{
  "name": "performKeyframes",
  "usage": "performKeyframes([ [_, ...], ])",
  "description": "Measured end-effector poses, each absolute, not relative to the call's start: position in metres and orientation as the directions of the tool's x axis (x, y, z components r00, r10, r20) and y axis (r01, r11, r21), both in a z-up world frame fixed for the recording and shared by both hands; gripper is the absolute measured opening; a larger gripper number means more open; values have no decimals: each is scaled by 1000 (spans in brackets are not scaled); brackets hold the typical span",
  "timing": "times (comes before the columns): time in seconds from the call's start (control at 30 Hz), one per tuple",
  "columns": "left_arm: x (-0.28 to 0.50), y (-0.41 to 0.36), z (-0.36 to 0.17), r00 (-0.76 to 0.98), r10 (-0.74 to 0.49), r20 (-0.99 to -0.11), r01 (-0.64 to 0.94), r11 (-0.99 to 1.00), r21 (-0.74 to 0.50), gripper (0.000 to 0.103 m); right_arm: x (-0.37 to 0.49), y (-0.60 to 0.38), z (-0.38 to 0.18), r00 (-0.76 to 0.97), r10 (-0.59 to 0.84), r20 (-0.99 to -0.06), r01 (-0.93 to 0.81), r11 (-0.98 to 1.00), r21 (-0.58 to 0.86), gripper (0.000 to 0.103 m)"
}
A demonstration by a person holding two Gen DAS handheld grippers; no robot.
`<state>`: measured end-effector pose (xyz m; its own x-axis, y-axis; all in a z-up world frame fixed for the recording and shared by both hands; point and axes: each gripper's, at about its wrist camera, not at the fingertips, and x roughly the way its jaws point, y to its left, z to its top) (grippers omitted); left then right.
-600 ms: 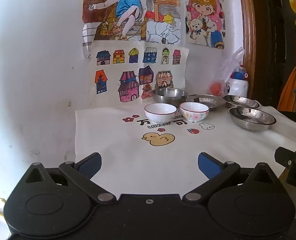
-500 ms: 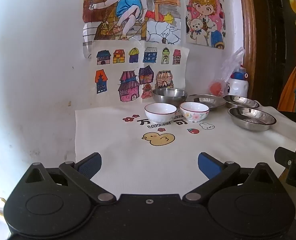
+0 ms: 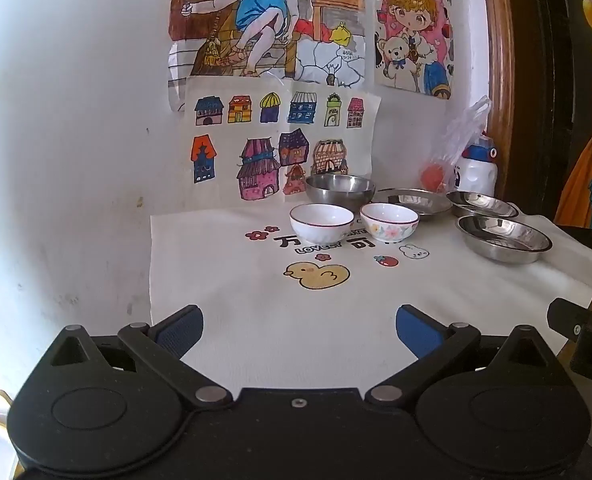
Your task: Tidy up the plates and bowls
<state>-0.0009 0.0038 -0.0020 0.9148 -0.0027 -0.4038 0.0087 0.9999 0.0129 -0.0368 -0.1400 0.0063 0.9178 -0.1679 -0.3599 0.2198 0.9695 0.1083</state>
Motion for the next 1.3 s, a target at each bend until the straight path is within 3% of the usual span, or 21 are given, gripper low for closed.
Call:
performKeyframes([
  [1.3, -1, 3, 0, 916, -7, -401, 6, 1000, -4, 102, -35, -138, 5, 916, -168, -363, 218, 971, 101, 103],
])
